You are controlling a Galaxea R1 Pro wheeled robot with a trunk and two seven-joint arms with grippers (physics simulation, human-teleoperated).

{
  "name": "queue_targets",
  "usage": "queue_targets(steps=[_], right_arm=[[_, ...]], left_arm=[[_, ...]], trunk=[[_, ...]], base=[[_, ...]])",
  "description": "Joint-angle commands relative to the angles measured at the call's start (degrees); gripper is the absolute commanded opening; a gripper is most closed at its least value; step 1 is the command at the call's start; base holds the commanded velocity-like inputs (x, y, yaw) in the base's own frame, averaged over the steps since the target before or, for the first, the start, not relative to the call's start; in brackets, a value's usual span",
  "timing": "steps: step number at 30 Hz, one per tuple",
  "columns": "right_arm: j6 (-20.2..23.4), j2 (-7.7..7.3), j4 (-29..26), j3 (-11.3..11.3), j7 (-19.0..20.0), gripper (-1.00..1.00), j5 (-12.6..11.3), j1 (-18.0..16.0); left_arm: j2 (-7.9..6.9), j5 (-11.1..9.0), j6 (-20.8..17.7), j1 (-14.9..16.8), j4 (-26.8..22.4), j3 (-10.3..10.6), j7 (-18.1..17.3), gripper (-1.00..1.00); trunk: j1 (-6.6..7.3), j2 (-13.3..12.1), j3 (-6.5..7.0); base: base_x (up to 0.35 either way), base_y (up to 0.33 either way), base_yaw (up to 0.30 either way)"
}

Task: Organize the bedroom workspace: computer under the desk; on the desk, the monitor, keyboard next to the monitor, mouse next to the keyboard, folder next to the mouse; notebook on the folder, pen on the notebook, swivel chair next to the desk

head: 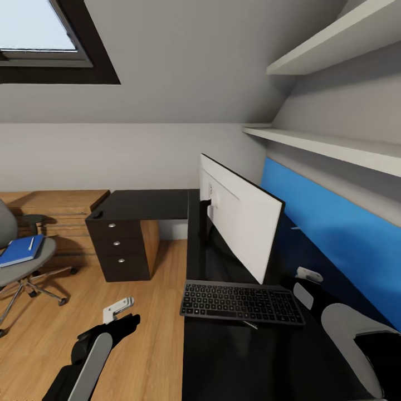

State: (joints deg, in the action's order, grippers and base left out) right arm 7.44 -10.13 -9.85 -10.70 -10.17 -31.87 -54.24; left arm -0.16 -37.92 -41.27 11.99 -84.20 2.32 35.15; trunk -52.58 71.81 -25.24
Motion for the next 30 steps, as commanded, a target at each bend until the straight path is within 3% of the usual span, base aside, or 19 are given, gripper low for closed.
queue_targets(steps=[1, 13, 23, 30], right_arm=[[0.4, -0.05, -0.2, -0.5, -0.3, 1.0, -0.4, 0.0], [0.2, -0.06, -0.2, -0.5, -0.3, 1.0, 0.0, 0.0], [0.1, -0.06, -0.2, -0.5, -0.4, 1.0, 0.0, 0.0], [0.1, -0.06, -0.2, -0.5, -0.4, 1.0, 0.0, 0.0]], left_arm=[[-0.02, -0.5, -0.1, 0.0, 0.0, 0.2, 0.6, 1.0], [-0.02, -0.5, -0.1, 0.0, 0.1, 1.6, 0.5, 1.0], [0.09, -0.3, -0.1, 0.0, -1.5, 5.1, 0.9, 1.0], [0.07, -0.3, -0.1, 0.0, -2.1, 5.7, 1.0, 1.0]], trunk=[[0.0, 0.0, -0.06], [0.0, 0.0, -0.06], [0.0, 0.0, -0.06], [-1.54, 2.8, -1.32]], base=[[0.009, -0.004, 0.045], [0.084, -0.001, 0.008], [0.013, 0.0, 0.0], [0.001, 0.0, 0.0]])
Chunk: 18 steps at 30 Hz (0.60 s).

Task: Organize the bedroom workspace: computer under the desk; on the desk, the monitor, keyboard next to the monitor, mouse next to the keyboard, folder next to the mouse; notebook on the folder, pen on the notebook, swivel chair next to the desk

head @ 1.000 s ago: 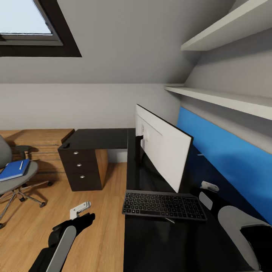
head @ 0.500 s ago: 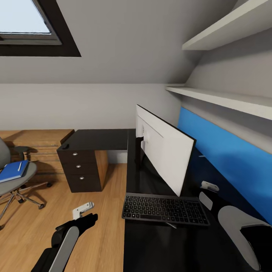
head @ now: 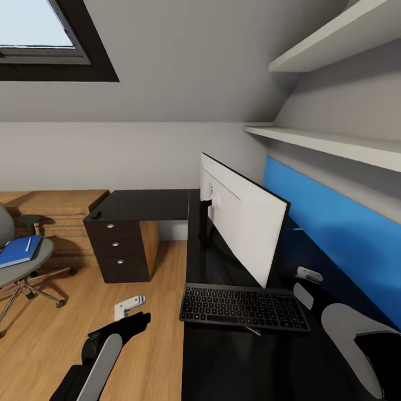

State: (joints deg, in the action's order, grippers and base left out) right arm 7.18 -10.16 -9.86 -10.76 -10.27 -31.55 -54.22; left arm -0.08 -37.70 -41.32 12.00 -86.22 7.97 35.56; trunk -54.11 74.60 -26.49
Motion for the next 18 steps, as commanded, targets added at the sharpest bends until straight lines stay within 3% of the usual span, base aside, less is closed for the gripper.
queue_targets(steps=[1, 18], right_arm=[[0.4, -0.04, -0.2, -0.5, -0.4, 1.0, -0.3, 0.0], [0.4, -0.03, -0.2, -0.5, -0.6, 1.0, -0.3, 0.0]], left_arm=[[-0.01, -0.5, -0.1, 0.0, -0.1, 0.1, 0.6, 1.0], [-0.1, -0.5, -0.1, 0.0, -0.1, 0.1, 0.6, 1.0]], trunk=[[-0.23, 0.5, -0.25], [-3.96, 7.3, -3.3]], base=[[0.0, 0.0, 0.0], [0.0, 0.0, 0.0]])
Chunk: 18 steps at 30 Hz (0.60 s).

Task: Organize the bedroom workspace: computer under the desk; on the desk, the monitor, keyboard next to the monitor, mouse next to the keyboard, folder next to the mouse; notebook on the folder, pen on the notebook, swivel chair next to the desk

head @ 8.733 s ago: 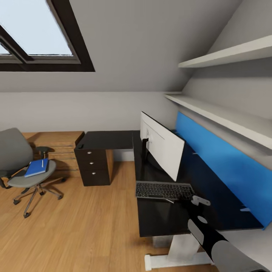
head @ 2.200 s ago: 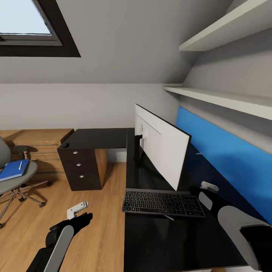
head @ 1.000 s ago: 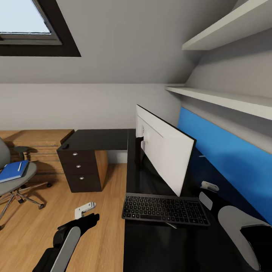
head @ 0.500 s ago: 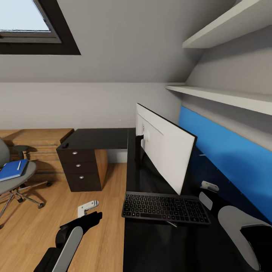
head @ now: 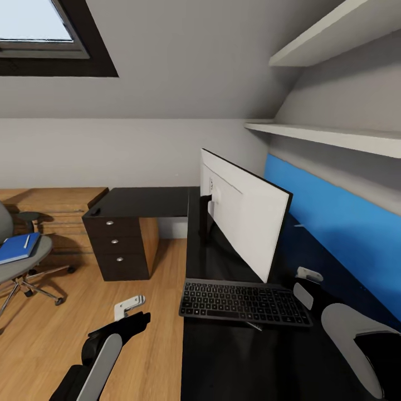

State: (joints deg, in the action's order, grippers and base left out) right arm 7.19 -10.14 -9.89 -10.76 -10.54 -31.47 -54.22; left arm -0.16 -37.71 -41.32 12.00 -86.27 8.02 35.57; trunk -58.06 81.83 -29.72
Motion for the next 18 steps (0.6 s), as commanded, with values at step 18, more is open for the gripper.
queue_targets(steps=[18], right_arm=[[0.4, 0.03, -0.1, -0.6, -0.4, 1.0, -0.3, 0.0]], left_arm=[[-0.02, -0.8, -0.1, 0.0, 0.5, 0.1, 0.5, 1.0]], trunk=[[-1.76, 3.3, -1.5]], base=[[0.0, 0.0, 0.0]])
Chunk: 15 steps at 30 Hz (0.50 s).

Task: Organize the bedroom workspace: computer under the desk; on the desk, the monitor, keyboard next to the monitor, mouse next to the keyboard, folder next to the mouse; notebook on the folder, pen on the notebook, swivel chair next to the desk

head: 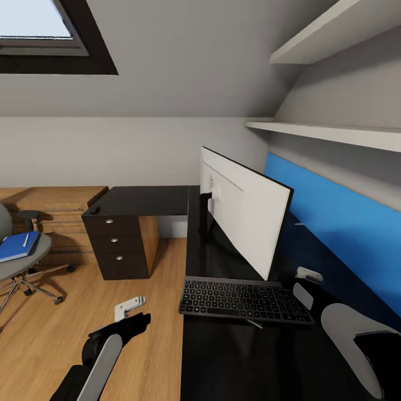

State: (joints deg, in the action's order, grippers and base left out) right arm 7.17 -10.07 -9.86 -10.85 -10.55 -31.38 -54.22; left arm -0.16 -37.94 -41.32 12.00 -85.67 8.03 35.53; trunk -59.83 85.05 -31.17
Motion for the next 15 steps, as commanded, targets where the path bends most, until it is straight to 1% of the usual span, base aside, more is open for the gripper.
queue_targets(steps=[1, 6, 15], right_arm=[[0.4, -0.04, -0.2, -0.5, -0.3, 1.0, -0.4, 0.0], [0.5, -0.04, -0.2, -0.6, -0.5, 1.0, -0.3, 0.0], [0.7, 0.01, -0.2, -0.7, -2.7, 1.0, -0.1, 0.0]], left_arm=[[-0.02, -0.5, -0.1, 0.0, 0.1, 0.1, 0.6, 1.0], [-0.09, -0.6, -0.1, 0.0, 1.0, 0.0, 0.5, 1.0], [-0.1, -0.5, 0.0, 0.0, 1.1, 0.0, 0.6, 1.0]], trunk=[[0.0, 0.0, -0.06], [0.0, 0.0, -0.06], [0.0, 0.0, -0.06]], base=[[0.0, 0.0, 0.0], [0.0, 0.0, 0.0], [0.0, 0.0, 0.0]])
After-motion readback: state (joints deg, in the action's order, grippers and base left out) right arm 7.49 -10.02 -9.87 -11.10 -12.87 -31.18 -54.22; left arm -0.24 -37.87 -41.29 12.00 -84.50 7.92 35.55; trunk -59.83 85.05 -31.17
